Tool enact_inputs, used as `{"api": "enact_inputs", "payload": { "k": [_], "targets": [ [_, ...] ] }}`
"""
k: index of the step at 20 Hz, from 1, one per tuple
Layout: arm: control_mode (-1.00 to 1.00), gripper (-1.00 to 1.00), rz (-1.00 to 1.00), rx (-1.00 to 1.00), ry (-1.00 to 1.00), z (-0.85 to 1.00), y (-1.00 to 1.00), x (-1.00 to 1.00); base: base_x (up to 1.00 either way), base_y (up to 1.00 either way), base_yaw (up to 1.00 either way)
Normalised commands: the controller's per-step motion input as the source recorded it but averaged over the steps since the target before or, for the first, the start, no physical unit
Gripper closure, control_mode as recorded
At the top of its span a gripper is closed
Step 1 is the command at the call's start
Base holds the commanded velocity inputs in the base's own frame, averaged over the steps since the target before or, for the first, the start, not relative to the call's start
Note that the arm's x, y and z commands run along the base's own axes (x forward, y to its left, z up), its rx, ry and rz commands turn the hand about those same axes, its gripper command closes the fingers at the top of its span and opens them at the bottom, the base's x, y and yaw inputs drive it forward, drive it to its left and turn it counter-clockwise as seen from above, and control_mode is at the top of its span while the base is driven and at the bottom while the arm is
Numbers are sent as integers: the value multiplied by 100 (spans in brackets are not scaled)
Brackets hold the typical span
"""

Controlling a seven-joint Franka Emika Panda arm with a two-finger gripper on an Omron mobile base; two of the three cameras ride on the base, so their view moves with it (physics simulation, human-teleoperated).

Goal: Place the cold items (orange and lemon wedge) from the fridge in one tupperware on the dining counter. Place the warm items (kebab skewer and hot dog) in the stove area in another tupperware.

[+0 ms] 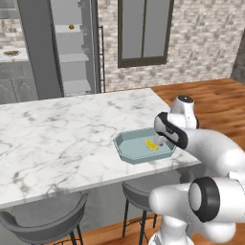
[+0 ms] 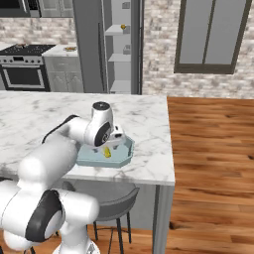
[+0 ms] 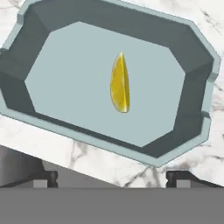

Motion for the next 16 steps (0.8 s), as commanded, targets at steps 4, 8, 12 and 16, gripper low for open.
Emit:
{"api": "enact_inputs", "payload": {
  "k": [4,8,12,16],
  "targets": [
    [-100,-100,-22,15,10,14,0,-88,0,0,0],
    [-100,-100,-22,10,6,10,1,-96,0,0,0],
    [-100,-100,-20,1,-7,35,3,-78,0,0,0],
    [-100,-100,-15,0,-1,22,36,-46,0,0,0]
  ]
}}
